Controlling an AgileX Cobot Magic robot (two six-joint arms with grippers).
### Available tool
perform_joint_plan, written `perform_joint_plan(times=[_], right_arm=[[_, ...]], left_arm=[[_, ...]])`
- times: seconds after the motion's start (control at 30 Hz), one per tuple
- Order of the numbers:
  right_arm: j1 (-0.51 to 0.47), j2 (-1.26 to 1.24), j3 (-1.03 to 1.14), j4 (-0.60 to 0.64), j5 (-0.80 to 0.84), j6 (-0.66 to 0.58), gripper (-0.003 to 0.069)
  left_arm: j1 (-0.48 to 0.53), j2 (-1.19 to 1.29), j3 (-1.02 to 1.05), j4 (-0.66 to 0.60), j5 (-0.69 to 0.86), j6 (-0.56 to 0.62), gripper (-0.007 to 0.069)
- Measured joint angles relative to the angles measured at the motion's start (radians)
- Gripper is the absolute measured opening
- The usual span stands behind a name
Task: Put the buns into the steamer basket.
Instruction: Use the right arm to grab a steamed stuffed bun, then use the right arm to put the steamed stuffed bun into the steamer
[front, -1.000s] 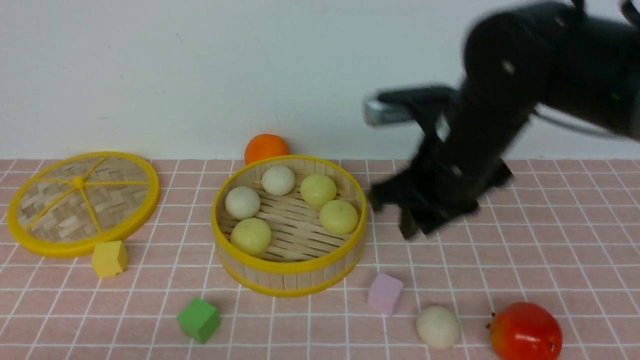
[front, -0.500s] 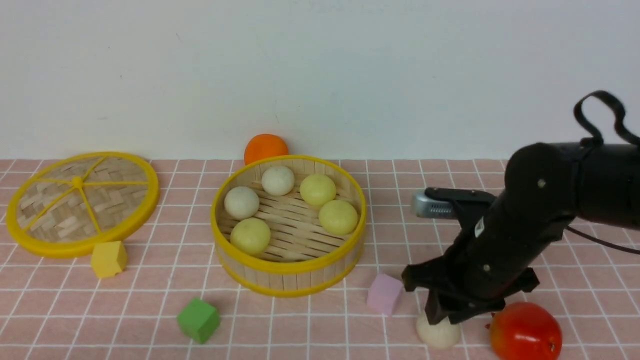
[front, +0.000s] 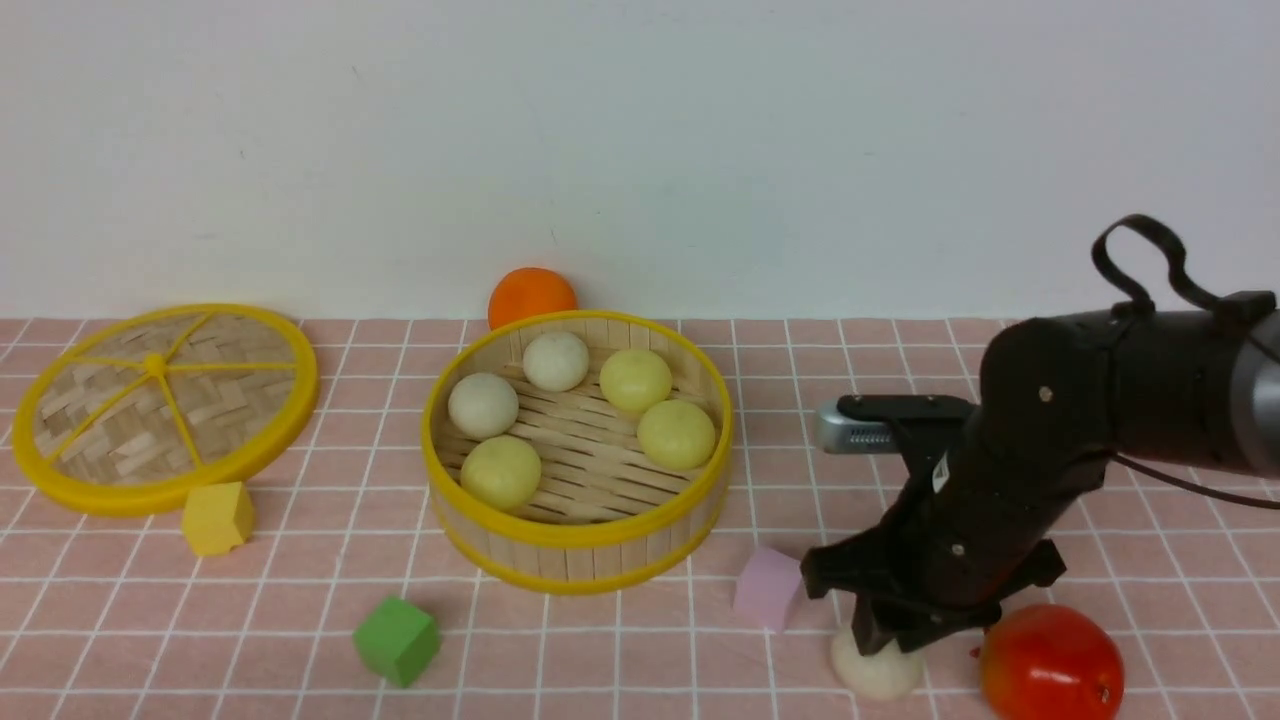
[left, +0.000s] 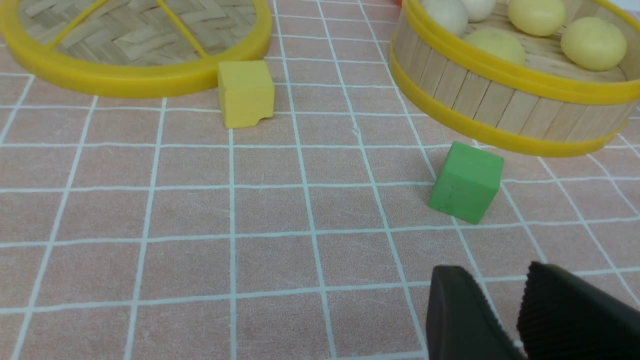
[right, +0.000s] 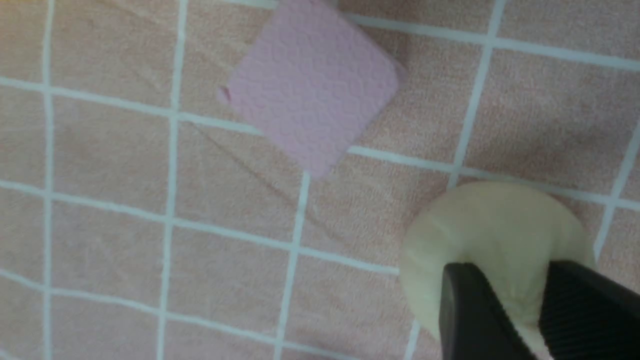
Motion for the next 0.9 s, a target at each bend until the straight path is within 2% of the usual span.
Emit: perform_joint_plan(times=[0.07, 0.13, 0.17, 0.2, 0.27, 0.37, 0.5, 0.77, 0.9], right_arm=[[0.000, 0.006, 0.000, -0.004, -0.007, -0.004, 0.0213], [0.000, 0.009, 0.000, -0.006, -0.011, -0.006, 0.0149], [0.000, 0.010, 0.000, -0.006, -0.011, -0.006, 0.0149], [0.000, 0.009, 0.000, -0.010, -0.013, -0.007, 0.0087], [0.000, 0.009, -0.012, -0.009, 0.000, -0.010, 0.0023], [0.000, 0.009, -0.062, -0.009, 0.057, -0.031, 0.0020], [0.016, -0.010, -0.247, 0.051, 0.122, -0.103, 0.0021], [0.122, 0.101, -0.619, 0.178, 0.050, -0.248, 0.0021], [0.126, 0.220, -0.675, 0.202, 0.044, -0.261, 0.0021]], left_arm=[[0.000, 0.000, 0.000, 0.000, 0.000, 0.000, 0.0239], [0.000, 0.000, 0.000, 0.000, 0.000, 0.000, 0.0239], [0.000, 0.000, 0.000, 0.000, 0.000, 0.000, 0.0239], [0.000, 0.000, 0.000, 0.000, 0.000, 0.000, 0.0239], [0.000, 0.000, 0.000, 0.000, 0.000, 0.000, 0.0239], [0.000, 0.000, 0.000, 0.000, 0.000, 0.000, 0.0239], [0.000, 0.000, 0.000, 0.000, 0.000, 0.000, 0.0239], [0.000, 0.000, 0.000, 0.000, 0.000, 0.000, 0.0239], [0.000, 0.000, 0.000, 0.000, 0.000, 0.000, 0.0239]])
